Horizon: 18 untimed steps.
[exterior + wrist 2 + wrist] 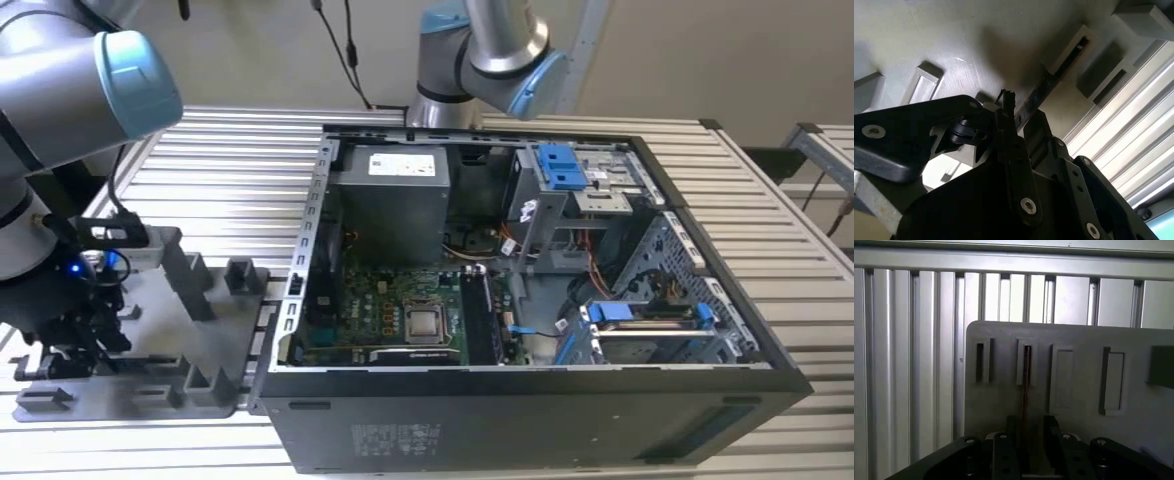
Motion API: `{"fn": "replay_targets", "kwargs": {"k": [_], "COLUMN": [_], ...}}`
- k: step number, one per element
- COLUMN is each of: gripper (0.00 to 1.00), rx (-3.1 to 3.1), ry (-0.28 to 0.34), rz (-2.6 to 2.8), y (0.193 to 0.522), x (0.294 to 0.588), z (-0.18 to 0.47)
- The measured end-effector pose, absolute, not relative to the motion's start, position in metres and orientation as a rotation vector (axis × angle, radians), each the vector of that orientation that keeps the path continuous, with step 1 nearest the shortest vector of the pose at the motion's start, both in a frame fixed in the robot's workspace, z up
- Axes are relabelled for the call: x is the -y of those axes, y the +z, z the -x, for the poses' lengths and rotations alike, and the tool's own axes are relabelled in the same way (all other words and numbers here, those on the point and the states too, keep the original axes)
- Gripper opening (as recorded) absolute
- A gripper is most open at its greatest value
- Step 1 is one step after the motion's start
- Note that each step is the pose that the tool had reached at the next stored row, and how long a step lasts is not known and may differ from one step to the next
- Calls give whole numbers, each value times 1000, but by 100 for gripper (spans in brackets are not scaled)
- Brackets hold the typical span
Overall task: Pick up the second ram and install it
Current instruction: 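Pick up the second ram and move it above second insertion slot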
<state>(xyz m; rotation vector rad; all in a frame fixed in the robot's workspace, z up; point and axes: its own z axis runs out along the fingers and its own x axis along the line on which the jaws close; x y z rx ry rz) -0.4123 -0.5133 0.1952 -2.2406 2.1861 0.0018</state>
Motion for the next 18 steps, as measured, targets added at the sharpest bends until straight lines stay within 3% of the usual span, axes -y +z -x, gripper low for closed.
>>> {"fn": "replay_targets", "kwargs": {"k": [18], "gripper": [36], "rx": [-2173], "ry": [2], "rz": [2253], "y": [192], "x": [515], "z": [413]}}
